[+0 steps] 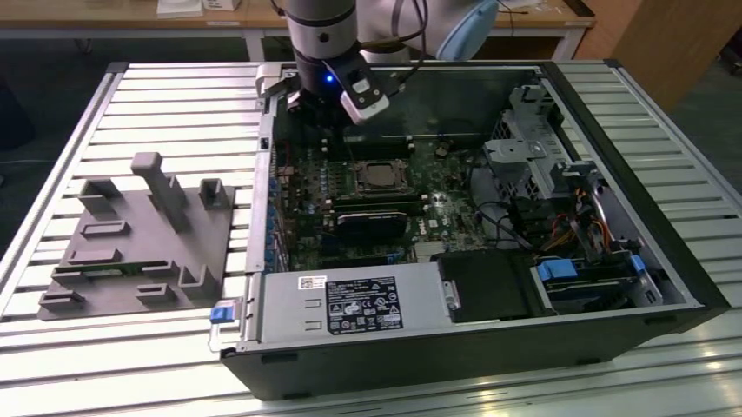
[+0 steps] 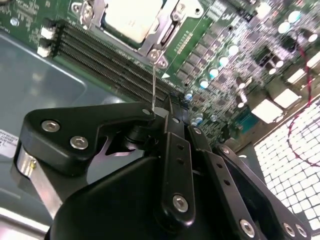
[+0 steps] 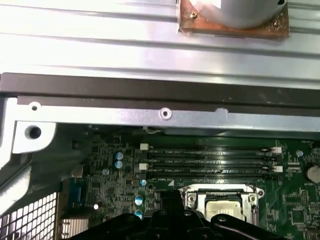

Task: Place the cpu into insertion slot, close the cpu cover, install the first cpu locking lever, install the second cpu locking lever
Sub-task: 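Install the first cpu locking lever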

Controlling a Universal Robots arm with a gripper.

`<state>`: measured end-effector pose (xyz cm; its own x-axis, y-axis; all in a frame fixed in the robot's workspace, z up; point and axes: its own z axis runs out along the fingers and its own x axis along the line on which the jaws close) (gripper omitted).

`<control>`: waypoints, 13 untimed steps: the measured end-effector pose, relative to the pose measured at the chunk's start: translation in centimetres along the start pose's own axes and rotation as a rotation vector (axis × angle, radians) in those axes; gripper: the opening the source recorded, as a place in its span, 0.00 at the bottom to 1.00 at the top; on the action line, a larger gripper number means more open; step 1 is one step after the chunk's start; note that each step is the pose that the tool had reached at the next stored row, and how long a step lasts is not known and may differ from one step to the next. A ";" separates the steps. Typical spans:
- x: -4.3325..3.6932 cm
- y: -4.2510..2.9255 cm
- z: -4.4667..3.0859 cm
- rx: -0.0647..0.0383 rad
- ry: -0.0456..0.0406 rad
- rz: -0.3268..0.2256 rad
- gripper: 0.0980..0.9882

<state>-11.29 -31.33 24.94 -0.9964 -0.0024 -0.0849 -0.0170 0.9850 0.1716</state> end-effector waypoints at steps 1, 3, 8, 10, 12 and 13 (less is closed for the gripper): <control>0.00 -0.01 0.00 -0.004 -0.0001 0.000 0.01; 0.01 -0.03 0.00 -0.012 -0.0002 0.001 0.01; 0.01 -0.03 0.00 -0.015 -0.0003 0.001 0.01; -0.17 -0.04 0.02 -0.015 -0.0003 0.001 0.01; -0.67 -0.05 0.07 -0.015 -0.0003 0.001 0.01; -1.00 -0.05 0.10 -0.015 -0.0002 0.001 0.01</control>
<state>-10.29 -31.36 24.92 -0.9964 -0.0011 -0.0849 -0.0170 0.9822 0.1868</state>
